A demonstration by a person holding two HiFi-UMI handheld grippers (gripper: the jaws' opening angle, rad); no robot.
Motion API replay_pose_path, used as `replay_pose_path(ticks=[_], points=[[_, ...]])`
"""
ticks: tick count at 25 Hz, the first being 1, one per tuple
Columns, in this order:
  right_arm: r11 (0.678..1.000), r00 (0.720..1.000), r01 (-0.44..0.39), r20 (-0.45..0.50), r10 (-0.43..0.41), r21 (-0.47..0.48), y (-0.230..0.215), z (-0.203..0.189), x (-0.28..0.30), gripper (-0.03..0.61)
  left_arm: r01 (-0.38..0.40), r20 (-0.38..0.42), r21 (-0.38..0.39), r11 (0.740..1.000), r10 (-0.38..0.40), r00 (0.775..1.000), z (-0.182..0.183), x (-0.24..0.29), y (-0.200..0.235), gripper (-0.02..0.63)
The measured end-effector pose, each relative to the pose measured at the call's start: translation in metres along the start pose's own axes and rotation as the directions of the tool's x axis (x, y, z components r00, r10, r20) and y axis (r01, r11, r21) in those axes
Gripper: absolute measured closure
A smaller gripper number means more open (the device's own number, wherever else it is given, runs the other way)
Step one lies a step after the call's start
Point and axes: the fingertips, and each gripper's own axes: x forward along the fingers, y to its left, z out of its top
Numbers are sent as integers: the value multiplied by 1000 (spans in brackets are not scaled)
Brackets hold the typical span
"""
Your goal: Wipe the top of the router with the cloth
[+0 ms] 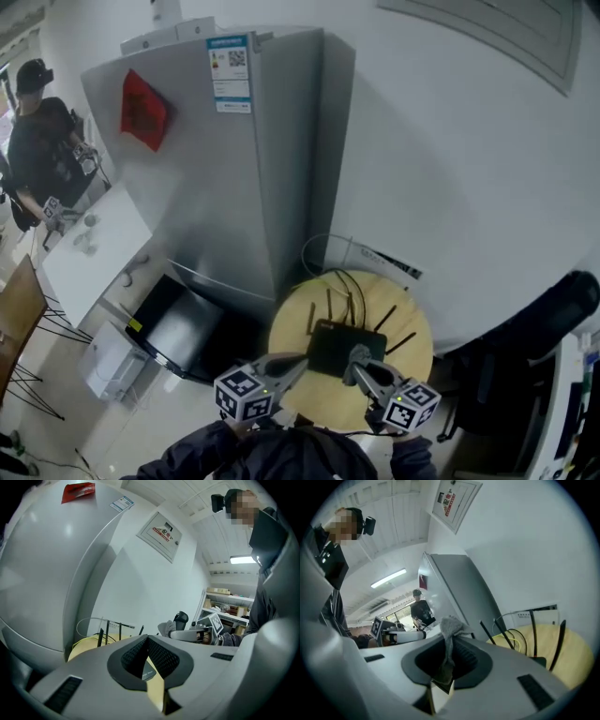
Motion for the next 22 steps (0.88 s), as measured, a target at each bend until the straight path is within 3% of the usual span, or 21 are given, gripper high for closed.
replay_pose_path(ticks=[12, 22], points=[[998, 999, -29, -43, 27, -52, 20, -5, 20, 511, -69, 50, -44, 997, 71, 996, -3, -34, 18, 620], [997, 999, -31, -35, 28, -68, 27, 1, 23, 511, -63, 68, -68, 996, 68, 995, 0, -34, 20, 621]])
